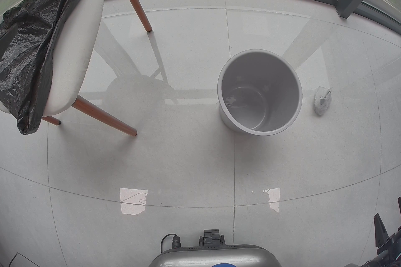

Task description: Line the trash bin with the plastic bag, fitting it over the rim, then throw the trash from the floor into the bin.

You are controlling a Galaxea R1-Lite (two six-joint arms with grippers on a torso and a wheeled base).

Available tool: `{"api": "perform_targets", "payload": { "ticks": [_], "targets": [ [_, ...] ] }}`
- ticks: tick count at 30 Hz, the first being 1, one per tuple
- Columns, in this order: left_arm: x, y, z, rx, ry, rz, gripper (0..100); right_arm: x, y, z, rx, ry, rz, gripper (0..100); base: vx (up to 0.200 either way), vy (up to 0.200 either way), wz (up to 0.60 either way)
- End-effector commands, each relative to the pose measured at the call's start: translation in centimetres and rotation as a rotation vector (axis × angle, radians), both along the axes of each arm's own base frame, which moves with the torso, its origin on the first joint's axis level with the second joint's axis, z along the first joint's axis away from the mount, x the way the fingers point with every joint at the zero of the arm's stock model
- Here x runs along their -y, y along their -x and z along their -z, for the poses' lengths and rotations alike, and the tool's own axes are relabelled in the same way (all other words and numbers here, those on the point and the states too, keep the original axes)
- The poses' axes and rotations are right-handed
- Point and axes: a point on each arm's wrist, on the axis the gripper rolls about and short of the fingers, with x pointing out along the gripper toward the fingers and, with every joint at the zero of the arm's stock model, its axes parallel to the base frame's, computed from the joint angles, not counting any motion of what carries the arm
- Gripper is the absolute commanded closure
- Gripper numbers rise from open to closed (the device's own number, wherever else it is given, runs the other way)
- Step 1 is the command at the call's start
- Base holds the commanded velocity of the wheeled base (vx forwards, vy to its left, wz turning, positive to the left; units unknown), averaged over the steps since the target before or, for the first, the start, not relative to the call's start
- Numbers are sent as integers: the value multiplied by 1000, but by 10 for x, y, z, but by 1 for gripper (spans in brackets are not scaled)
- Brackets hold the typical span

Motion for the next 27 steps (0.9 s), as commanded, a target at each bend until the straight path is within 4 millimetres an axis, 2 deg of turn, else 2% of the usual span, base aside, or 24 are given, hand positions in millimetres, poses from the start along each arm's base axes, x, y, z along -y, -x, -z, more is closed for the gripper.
{"api": "perform_targets", "payload": {
  "ticks": [1,8,12,18,27],
  "targets": [
    [-1,-20,-5,-70,-39,25,0,0,0,5,-1,-2,-1,0,0,0,0],
    [0,-25,-8,-100,-45,63,0,0,0,5,-1,-2,-1,0,0,0,0],
    [-1,-44,-5,-144,-33,62,0,0,0,5,-1,-2,-1,0,0,0,0],
    [-2,-64,3,-207,30,76,0,0,0,5,-1,-2,-1,0,0,0,0],
    [-4,-93,15,-272,35,72,0,0,0,5,-1,-3,-1,0,0,0,0]
  ]
}}
